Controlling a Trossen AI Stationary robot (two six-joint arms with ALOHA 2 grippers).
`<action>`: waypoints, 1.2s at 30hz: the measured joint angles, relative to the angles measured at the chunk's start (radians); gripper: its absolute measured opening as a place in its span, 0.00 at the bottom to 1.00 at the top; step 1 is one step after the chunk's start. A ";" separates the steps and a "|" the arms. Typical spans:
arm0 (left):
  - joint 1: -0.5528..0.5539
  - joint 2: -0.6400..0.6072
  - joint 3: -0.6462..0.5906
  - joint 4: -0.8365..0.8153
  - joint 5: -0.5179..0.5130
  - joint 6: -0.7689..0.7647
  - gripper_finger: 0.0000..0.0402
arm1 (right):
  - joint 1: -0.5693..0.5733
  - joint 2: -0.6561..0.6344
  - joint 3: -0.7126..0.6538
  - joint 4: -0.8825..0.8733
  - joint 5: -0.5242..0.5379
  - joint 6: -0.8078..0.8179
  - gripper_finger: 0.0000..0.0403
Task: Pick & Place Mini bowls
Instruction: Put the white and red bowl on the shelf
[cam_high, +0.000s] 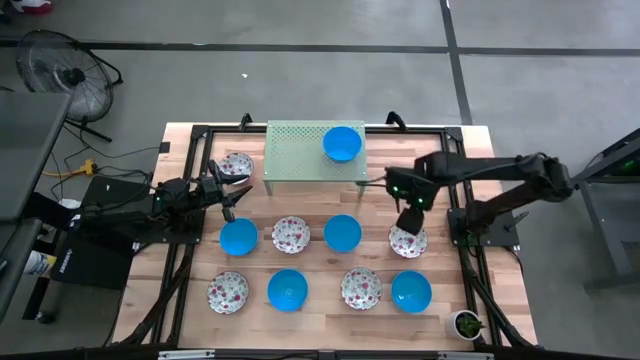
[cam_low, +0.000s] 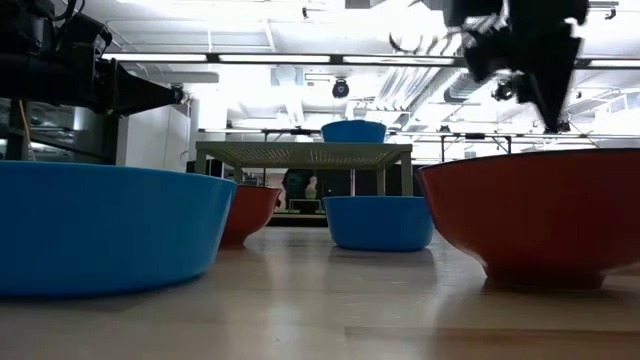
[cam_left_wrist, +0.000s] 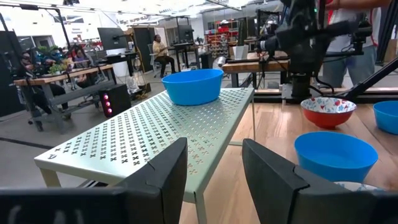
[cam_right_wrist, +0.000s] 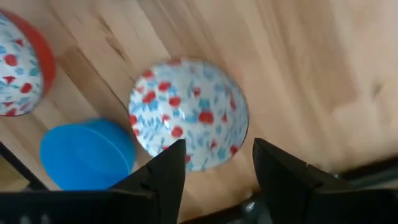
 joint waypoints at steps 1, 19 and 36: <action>0.000 0.000 0.000 0.000 0.000 0.000 0.37 | 0.007 -0.012 -0.030 0.005 -0.006 0.043 0.42; 0.000 0.000 0.000 0.000 0.000 0.000 0.37 | 0.022 -0.086 -0.431 0.311 0.004 0.351 0.39; 0.000 0.000 0.000 0.000 0.000 0.000 0.37 | 0.022 -0.086 -0.447 0.341 0.014 0.309 0.08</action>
